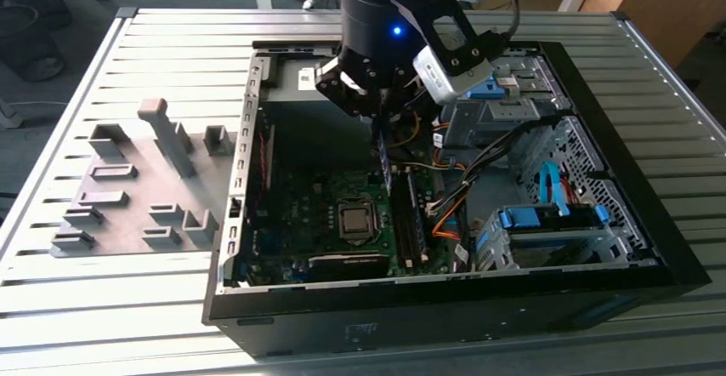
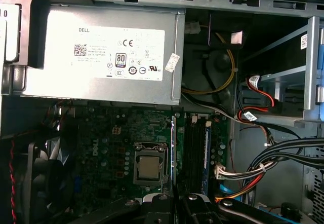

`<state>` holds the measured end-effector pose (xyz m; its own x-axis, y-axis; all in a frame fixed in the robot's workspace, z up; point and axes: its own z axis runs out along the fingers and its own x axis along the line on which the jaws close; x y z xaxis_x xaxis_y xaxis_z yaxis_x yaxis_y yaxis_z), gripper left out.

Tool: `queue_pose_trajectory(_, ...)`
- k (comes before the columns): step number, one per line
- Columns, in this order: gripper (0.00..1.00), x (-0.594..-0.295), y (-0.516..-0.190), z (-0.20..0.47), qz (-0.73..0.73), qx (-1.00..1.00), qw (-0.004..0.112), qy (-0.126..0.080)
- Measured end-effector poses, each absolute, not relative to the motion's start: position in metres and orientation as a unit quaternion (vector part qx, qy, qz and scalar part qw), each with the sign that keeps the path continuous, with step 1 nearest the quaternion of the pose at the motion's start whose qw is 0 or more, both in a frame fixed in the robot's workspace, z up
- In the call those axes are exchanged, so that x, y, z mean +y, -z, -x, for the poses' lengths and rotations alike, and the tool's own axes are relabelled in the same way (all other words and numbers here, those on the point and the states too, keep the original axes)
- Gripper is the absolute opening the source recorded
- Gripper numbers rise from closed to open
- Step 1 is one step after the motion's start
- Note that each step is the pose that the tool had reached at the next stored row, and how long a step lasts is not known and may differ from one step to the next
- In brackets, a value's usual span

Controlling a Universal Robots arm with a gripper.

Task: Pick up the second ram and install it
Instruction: 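Insert the second ram into the second slot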

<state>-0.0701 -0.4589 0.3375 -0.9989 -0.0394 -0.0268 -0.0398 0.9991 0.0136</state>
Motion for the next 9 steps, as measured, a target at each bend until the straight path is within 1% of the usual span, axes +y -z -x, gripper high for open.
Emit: queue_pose_trajectory(9, 0.14, -0.4589, -0.3375, 0.0699, 0.017, 1.000, 0.013, -0.007)
